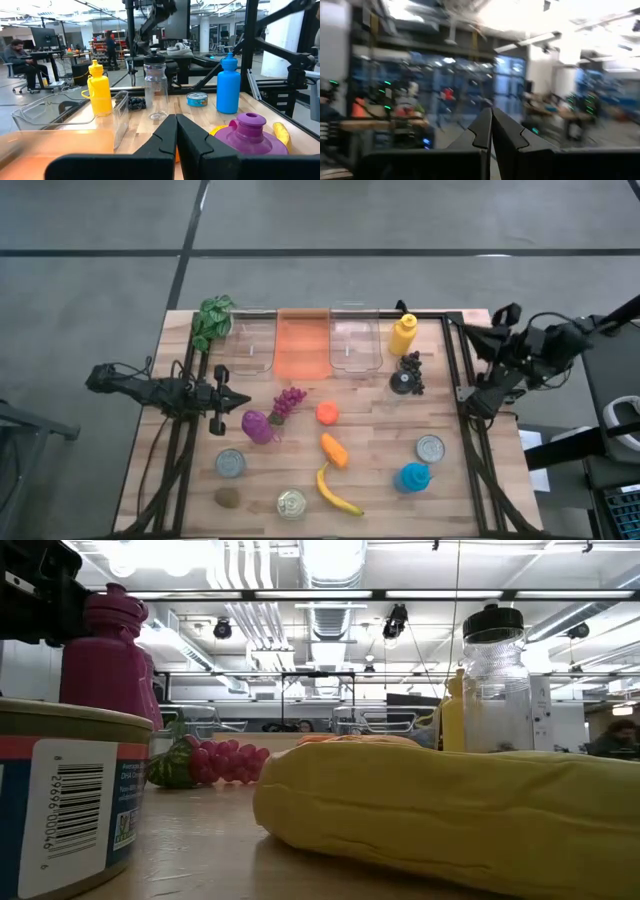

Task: Pick & Place Food Item
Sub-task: Put the transparent water bottle into the right transparent bin

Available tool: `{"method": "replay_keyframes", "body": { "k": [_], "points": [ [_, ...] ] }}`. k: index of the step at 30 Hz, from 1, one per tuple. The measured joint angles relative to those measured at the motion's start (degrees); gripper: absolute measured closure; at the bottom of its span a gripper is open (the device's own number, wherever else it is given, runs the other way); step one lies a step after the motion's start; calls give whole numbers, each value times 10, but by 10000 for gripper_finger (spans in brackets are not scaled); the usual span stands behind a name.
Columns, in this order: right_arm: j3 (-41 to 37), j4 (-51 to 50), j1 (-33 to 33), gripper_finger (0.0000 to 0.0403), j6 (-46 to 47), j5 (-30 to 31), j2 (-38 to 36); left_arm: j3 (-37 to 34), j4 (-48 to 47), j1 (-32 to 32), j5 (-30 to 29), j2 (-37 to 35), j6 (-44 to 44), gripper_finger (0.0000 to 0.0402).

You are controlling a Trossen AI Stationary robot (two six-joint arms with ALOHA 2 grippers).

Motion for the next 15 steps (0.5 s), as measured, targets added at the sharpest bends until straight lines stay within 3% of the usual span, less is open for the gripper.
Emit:
{"method": "replay_keyframes", "body": {
  "k": [11, 15],
  "points": [
    [238, -18, 0, 394, -13, 311, 158, 0, 0, 0, 0, 0, 0, 391],
    [302, -18, 0, 394, -15, 323, 186, 0, 0, 0, 0, 0, 0, 391]
  ]
}}
